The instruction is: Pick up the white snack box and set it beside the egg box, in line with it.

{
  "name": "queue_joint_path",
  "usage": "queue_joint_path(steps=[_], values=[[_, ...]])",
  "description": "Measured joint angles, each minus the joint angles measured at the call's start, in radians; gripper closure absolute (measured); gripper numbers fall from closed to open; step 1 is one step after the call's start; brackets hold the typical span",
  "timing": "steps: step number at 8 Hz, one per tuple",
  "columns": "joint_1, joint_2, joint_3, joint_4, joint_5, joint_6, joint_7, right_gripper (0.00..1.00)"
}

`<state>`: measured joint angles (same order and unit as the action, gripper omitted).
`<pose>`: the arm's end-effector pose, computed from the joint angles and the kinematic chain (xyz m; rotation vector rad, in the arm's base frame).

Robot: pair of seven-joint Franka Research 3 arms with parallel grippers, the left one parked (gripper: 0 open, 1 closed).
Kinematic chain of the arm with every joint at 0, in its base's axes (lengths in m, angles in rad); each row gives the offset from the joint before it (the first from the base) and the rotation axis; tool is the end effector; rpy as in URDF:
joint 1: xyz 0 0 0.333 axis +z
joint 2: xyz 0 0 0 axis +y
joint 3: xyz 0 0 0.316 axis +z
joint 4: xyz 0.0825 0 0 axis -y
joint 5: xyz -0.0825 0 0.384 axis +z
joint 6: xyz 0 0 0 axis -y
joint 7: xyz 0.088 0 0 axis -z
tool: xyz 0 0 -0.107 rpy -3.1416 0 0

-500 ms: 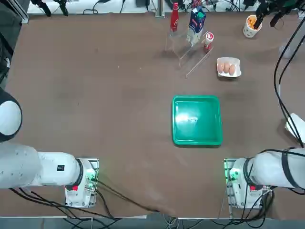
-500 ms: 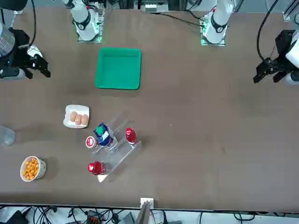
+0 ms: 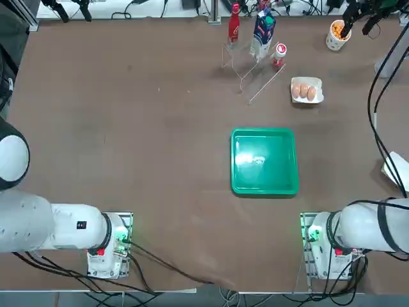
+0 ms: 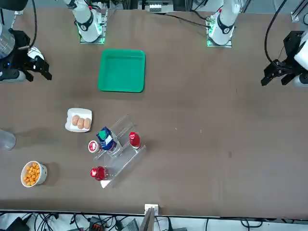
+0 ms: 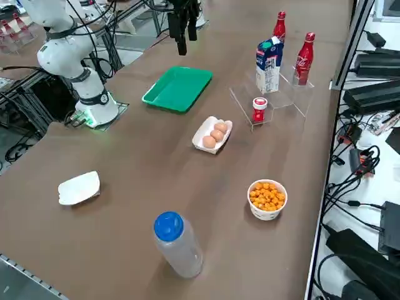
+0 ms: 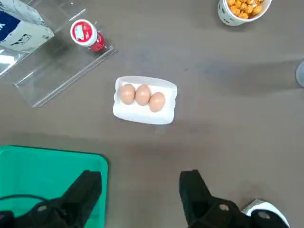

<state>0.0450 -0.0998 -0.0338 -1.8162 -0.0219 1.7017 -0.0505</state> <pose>0.5289 0.0031 0.5733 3.1218 0.1014 -0.0236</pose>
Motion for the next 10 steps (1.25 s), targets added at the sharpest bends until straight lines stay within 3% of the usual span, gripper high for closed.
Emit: queue_joint_path(steps=[3, 5, 7, 8, 10], values=[[-0.007, 0.004, 0.000, 0.001, 0.000, -0.020, 0.001, 0.00], [-0.031, 0.005, -0.001, 0.005, -0.015, -0.147, 0.008, 0.00], [-0.158, 0.031, -0.008, -0.003, -0.028, -0.338, 0.015, 0.00], [-0.254, 0.061, -0.014, -0.024, -0.047, -0.345, 0.025, 0.00], [-0.428, 0.114, -0.023, -0.106, -0.097, -0.226, 0.127, 0.00]])
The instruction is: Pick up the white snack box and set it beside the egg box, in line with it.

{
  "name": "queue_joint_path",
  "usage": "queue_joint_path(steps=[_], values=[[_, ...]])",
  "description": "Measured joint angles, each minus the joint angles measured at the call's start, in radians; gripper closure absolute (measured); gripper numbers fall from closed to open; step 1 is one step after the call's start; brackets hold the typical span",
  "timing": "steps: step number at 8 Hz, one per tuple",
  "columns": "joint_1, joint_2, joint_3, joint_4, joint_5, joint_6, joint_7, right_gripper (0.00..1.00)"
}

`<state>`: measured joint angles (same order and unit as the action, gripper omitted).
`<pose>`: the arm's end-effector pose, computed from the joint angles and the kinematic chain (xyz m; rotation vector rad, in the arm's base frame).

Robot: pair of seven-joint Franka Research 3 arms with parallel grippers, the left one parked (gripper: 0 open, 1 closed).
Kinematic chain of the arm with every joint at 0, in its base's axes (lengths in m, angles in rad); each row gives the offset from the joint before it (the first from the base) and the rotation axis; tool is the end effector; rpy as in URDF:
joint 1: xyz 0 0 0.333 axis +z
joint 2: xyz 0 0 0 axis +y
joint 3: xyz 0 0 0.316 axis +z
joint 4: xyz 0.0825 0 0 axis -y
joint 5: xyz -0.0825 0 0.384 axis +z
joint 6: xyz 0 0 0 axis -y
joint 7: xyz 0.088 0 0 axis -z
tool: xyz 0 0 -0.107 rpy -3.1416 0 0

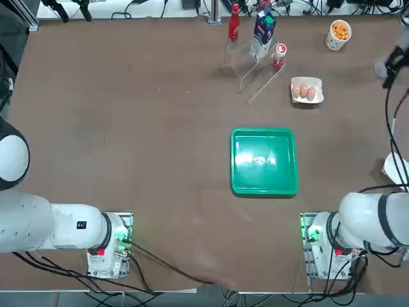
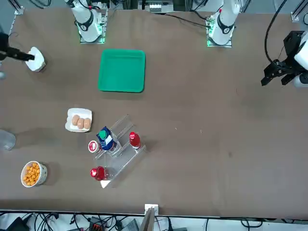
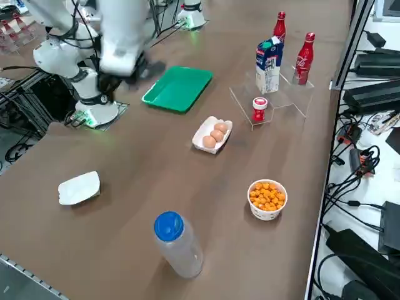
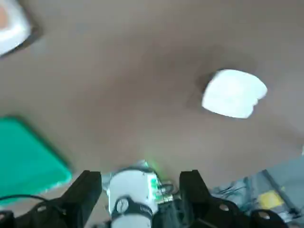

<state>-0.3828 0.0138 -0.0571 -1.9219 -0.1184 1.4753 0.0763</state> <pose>0.4526 -0.2279 0.4537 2.9271 -0.7475 -0.7295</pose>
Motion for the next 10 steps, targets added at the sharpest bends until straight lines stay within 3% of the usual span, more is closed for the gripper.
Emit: queue_joint_path(steps=[2, 5, 8, 10], values=[[-0.099, -0.004, -0.003, -0.167, -0.035, 0.226, 0.108, 0.00], [-0.257, -0.009, -0.005, -0.438, -0.075, 0.626, 0.117, 0.00], [-0.404, 0.030, -0.004, -0.597, -0.077, 0.912, -0.021, 0.02], [-0.491, 0.078, -0.005, -0.633, -0.077, 1.066, -0.107, 0.03]])
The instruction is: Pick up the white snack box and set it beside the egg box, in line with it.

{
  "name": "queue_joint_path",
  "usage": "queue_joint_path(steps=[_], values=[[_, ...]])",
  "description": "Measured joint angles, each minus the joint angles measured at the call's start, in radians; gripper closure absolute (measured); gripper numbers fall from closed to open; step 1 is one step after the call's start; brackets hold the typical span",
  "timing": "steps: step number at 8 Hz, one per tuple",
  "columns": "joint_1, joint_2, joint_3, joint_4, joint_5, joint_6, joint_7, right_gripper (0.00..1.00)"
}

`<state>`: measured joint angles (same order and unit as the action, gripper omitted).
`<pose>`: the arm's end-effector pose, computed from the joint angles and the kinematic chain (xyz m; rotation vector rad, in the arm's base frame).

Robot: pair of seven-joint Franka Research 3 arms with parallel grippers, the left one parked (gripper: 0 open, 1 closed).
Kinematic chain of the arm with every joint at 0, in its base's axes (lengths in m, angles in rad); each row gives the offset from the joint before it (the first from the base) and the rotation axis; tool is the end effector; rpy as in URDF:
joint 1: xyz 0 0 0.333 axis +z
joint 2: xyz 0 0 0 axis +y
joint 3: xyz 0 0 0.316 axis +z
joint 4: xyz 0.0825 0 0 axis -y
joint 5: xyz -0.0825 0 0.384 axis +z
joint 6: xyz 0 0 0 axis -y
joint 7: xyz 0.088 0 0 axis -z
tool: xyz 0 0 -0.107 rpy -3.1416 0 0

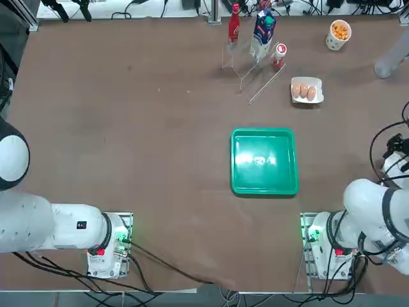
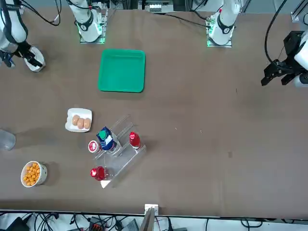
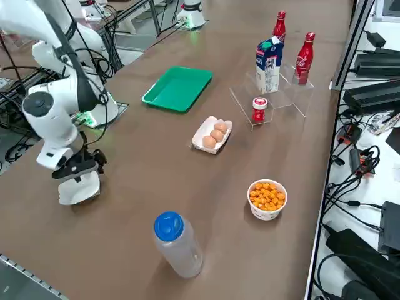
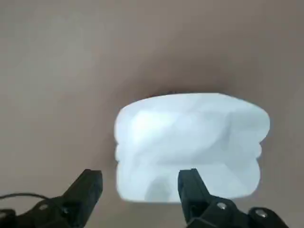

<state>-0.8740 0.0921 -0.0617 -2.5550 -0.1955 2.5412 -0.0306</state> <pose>0.2638 -0.3548 0.2255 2.8800 -1.1134 -0.2220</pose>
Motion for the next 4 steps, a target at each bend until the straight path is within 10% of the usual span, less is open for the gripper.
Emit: queue_joint_path(steps=[2, 4], values=[[-0.007, 0.069, 0.003, -0.006, 0.000, 0.094, -0.006, 0.07], [-0.009, 0.087, 0.003, -0.005, 0.000, 0.109, -0.004, 0.38]])
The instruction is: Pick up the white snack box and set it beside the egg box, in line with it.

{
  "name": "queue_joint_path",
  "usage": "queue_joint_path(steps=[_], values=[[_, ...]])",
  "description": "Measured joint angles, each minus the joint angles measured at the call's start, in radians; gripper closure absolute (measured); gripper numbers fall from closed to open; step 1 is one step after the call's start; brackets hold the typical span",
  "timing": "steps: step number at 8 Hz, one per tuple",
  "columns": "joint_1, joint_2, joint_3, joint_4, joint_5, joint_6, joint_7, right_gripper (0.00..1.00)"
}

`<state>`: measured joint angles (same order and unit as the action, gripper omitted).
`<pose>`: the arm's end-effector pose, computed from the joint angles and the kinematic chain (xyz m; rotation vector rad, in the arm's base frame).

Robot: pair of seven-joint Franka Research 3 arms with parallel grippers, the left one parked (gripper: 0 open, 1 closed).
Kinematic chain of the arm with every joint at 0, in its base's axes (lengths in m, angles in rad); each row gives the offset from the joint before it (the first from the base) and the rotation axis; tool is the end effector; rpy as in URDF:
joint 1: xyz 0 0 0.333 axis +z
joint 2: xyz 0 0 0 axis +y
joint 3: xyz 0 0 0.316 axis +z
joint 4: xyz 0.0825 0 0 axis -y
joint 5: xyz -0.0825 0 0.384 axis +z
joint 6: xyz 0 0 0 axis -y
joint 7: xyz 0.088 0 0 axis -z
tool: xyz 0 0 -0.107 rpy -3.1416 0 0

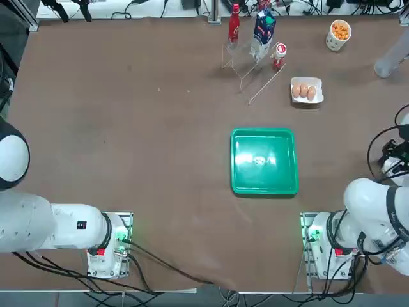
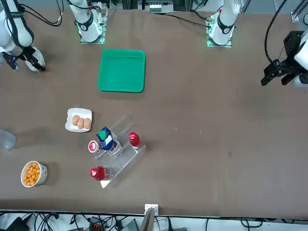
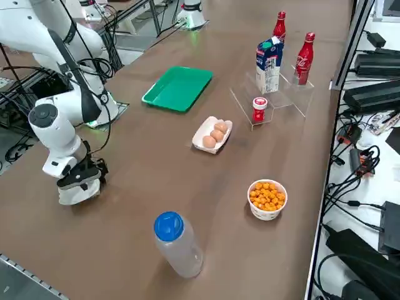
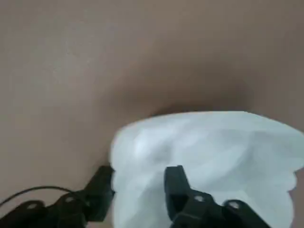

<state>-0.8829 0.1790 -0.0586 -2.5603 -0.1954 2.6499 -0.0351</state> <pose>0.2632 -0.3543 0.1937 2.8905 -1.1036 -0.1915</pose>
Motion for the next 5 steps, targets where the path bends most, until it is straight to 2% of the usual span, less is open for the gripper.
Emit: queue_joint_path(steps=[1, 2, 4, 5], values=[[-0.001, 0.000, 0.000, 0.000, 0.000, 0.001, 0.000, 0.40], [-0.002, 0.000, 0.000, 0.001, 0.000, 0.002, 0.000, 0.53], [-0.004, -0.002, 0.000, 0.003, 0.000, 0.003, 0.005, 0.95], [-0.004, -0.005, 0.000, 0.005, 0.000, 0.003, 0.006, 0.98]])
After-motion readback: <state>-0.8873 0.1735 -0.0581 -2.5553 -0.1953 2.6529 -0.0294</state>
